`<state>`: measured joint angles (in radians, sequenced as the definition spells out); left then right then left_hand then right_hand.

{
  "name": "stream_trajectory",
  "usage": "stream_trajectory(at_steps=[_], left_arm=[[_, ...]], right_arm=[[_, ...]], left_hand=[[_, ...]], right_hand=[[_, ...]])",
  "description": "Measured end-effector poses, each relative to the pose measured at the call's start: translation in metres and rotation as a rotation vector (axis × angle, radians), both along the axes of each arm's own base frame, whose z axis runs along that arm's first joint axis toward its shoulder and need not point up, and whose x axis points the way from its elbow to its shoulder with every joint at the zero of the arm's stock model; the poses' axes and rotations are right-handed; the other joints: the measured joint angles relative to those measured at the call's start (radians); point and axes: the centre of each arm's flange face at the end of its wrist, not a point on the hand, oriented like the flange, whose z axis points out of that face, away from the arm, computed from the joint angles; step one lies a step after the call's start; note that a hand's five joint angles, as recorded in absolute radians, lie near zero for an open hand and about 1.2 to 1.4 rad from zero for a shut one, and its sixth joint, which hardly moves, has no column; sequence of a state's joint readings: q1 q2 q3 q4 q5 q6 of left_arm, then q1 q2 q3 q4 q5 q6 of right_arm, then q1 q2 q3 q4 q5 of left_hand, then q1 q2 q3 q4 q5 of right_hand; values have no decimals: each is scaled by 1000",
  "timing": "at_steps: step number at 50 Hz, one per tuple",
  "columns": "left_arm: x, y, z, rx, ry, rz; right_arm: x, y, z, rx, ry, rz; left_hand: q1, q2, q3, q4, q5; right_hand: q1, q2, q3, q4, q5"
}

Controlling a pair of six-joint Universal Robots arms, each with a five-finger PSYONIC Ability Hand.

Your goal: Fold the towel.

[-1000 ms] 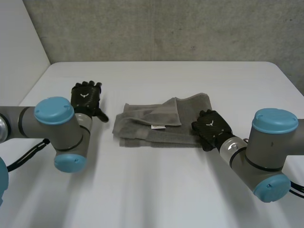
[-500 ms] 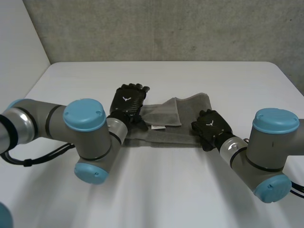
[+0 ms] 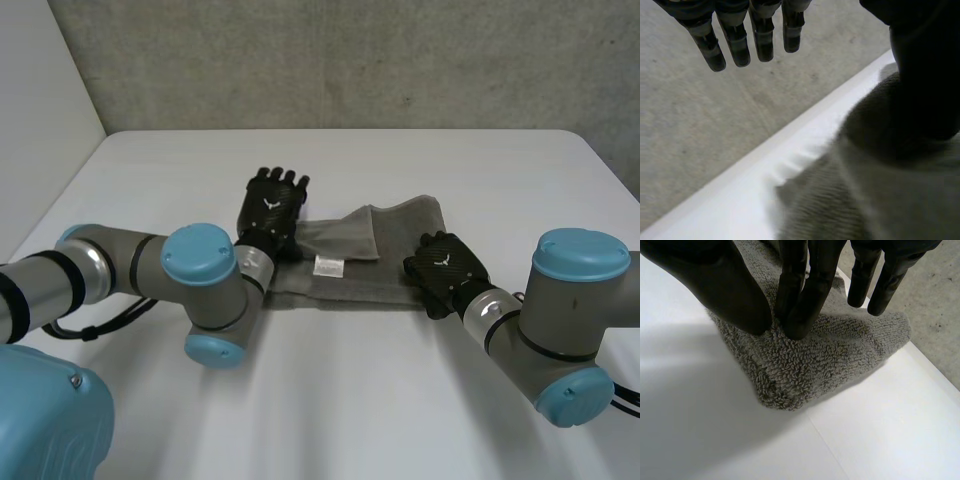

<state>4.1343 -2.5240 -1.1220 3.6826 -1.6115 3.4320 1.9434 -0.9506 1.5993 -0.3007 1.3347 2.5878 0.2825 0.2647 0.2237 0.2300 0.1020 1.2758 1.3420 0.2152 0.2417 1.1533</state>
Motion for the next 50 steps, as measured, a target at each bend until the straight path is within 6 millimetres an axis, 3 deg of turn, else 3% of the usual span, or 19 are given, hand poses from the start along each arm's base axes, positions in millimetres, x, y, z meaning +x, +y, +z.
stream_trajectory(at_steps=[11,18,22,28,32,39,50], left_arm=[[35,-44,24,-77,29,174],[48,-46,17,-40,4,204],[51,-34,12,3,-18,200],[54,-12,20,35,-24,179],[54,10,37,48,4,153],[58,37,62,67,76,124],[71,61,74,97,96,120]], right_arm=[[0,-2,-1,0,2,-3],[-2,-4,-2,-9,16,-9],[-6,-7,0,-16,20,-21],[-12,-10,8,-29,10,-55],[-21,-13,22,-45,-17,-112],[-36,-12,38,-48,-70,-184],[-56,-14,31,-13,-105,-249]], left_hand=[[0,5,0,0,12],[0,5,0,0,13],[0,5,0,0,12],[0,5,0,0,12],[0,5,0,0,12],[0,5,0,0,11],[0,5,0,0,3]], right_hand=[[0,0,0,0,0],[0,0,0,0,0],[-7,-35,0,0,-25],[-471,-500,0,0,-510],[-750,-791,0,0,-836],[-763,-813,0,0,-855],[-711,-788,0,0,-752]])
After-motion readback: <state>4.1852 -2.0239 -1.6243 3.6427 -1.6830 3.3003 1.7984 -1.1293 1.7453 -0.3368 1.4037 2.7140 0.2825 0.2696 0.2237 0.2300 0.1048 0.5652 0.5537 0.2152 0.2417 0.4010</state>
